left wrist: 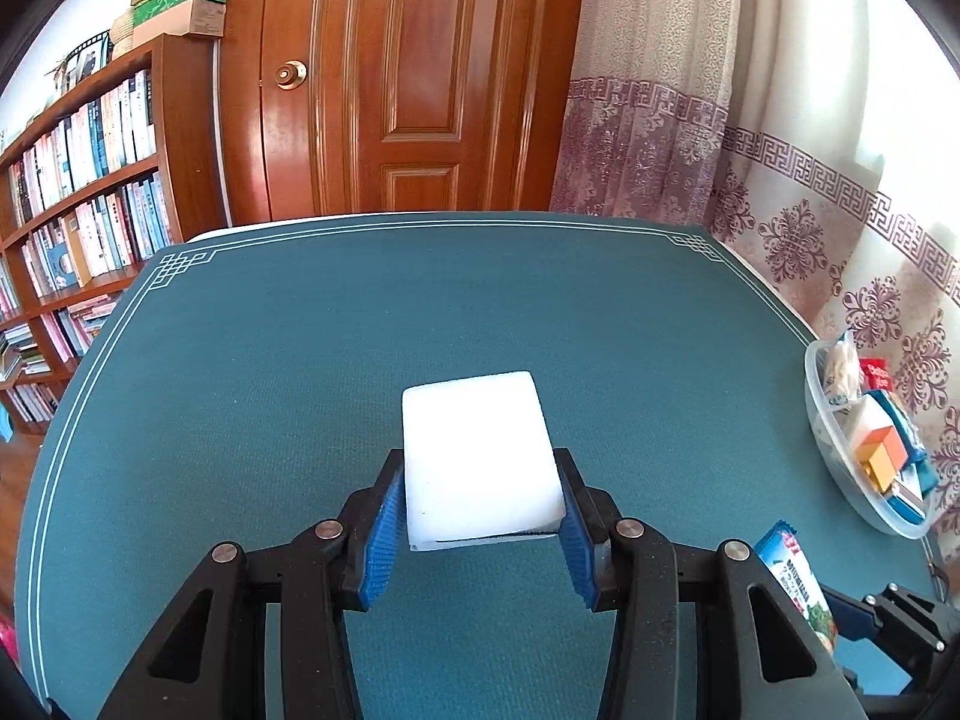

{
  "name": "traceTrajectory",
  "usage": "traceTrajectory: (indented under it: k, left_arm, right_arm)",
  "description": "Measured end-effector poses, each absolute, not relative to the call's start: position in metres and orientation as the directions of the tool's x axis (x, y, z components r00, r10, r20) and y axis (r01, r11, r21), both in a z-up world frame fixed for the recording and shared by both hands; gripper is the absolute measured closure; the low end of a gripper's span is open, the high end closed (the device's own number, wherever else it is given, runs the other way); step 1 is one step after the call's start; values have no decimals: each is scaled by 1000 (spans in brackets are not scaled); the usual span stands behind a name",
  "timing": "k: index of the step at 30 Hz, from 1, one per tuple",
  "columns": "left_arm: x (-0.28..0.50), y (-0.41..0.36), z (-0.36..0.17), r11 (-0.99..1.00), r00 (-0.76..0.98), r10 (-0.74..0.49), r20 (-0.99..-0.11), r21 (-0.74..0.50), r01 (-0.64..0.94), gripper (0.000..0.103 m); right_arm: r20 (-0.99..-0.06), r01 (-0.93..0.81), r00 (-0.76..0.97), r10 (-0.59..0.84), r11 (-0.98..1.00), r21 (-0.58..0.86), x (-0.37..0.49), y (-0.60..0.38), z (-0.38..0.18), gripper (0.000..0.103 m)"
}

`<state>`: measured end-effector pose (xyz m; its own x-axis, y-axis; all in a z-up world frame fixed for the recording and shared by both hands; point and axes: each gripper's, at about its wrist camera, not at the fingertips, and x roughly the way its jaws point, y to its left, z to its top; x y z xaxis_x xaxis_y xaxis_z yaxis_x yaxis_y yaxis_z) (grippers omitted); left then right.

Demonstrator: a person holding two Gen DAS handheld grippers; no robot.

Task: Organize objects
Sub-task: 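Carry the cracker packet into the bowl and open the right tool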

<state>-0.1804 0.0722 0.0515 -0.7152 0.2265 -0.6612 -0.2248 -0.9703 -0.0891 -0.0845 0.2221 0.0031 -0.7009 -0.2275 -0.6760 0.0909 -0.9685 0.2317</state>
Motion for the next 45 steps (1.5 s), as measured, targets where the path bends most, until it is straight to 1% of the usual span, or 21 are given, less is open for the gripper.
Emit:
traceTrajectory:
  k: [6,12,25,34,45]
  left_arm:
    - [-172,86,52,-958,-701,263,-663,-91,-273,54]
    - [-162,105,51,-947,-692,280,-665,-70,-315,54]
    - [-134,144,48,-899,-667,337,-665,-18,-437,54]
    - [-125,157,45,-883,-652,352,-671,-7,-469,54]
    - [-125,162,41,-879,-647,351,-677,0,-477,54]
  right_arm:
    - [-647,46,-736,-198,-969,244,-70,244,20,59]
    - [-626,-23,-768,-137,-970,241,-55,271,32,59]
    - [-580,-285,-807,112,-934,216,-28,370,56,59]
    - [-598,-417,-764,243,-893,170,-33,422,48,59]
    - [-635,-470,-713,297,-875,118,-57,452,34,59]
